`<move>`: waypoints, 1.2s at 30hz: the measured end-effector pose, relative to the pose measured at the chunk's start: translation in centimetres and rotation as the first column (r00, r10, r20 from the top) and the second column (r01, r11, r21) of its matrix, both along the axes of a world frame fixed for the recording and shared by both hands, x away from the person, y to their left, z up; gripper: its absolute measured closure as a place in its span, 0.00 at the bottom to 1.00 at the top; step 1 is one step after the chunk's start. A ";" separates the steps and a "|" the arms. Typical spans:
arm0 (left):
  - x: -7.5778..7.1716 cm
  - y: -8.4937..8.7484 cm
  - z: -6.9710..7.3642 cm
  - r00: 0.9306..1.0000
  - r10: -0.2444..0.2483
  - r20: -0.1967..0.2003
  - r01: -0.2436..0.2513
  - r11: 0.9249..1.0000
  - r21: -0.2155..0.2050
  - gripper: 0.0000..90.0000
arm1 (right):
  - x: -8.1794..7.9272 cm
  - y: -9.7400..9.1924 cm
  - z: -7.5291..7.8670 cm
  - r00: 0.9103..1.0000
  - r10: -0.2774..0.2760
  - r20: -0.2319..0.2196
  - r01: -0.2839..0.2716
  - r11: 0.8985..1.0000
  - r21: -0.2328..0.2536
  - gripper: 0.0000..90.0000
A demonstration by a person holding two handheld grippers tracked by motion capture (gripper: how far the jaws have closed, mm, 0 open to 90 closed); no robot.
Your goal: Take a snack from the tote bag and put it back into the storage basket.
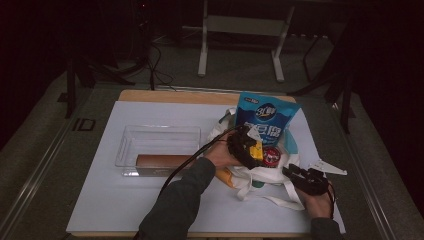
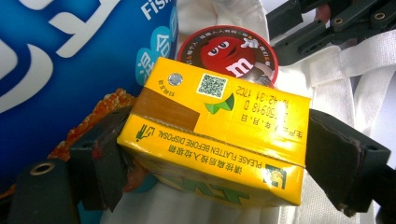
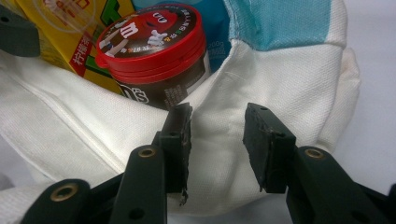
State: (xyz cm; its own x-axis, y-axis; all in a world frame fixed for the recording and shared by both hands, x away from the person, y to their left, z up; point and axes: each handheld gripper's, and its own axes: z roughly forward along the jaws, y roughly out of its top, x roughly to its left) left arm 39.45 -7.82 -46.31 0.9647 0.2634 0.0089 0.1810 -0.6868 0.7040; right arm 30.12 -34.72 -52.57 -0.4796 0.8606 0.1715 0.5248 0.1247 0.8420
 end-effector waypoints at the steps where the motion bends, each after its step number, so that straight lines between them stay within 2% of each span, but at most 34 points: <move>1: 0.0 0.0 0.0 1.000 -0.005 0.003 0.005 1.000 0.006 0.17 | 0.0 0.0 0.0 1.000 0.000 0.000 0.000 1.000 0.001 0.68; 4: -0.3 0.0 0.2 0.999 -0.021 0.032 0.020 1.000 0.020 0.20 | 0.0 0.0 0.0 1.000 0.000 0.000 0.000 1.000 0.000 0.68; 6: -0.5 0.1 0.4 0.999 -0.029 0.028 0.028 0.999 0.025 0.23 | 0.0 0.0 0.0 1.000 0.001 -0.001 -0.001 1.000 0.002 0.68; 8: -0.5 0.4 0.4 0.999 -0.029 0.039 0.027 0.998 0.049 0.29 | 0.0 0.0 0.0 1.000 0.000 -0.002 0.000 1.000 0.003 0.68; 10: -0.4 0.6 0.3 0.999 -0.026 0.037 0.024 0.998 0.049 0.29 | 0.0 0.0 0.0 1.000 0.000 -0.002 0.000 1.000 0.003 0.68; 15: -0.7 -0.1 -0.1 0.997 -0.022 0.075 0.018 0.998 0.060 0.25 | 0.0 0.1 0.0 1.000 -0.002 -0.003 0.002 1.000 -0.001 0.68; 18: -0.8 -0.7 -0.5 0.996 -0.026 0.081 0.020 0.996 0.084 0.16 | 0.0 0.1 0.0 1.000 -0.002 -0.003 0.002 1.000 0.000 0.68; 22: -0.6 -0.9 -1.0 0.998 -0.020 0.064 0.015 0.997 0.082 0.17 | 0.1 -0.1 -0.1 1.000 -0.002 -0.011 0.002 1.000 0.024 0.67; 29: -0.6 -0.6 -0.8 0.999 -0.004 0.048 0.001 0.998 0.069 0.24 | 0.1 -0.1 -0.1 1.000 -0.001 -0.011 0.001 1.000 0.023 0.67; 32: -0.7 -0.2 -0.7 0.999 -0.002 0.033 0.000 0.999 0.052 0.29 | 0.1 -0.1 -0.1 1.000 -0.001 -0.011 0.001 1.000 0.026 0.67; 36: -0.7 0.2 -0.8 1.000 0.013 0.020 -0.014 0.999 0.034 0.31 | 0.1 -0.1 -0.1 1.000 -0.001 -0.011 0.001 1.000 0.027 0.67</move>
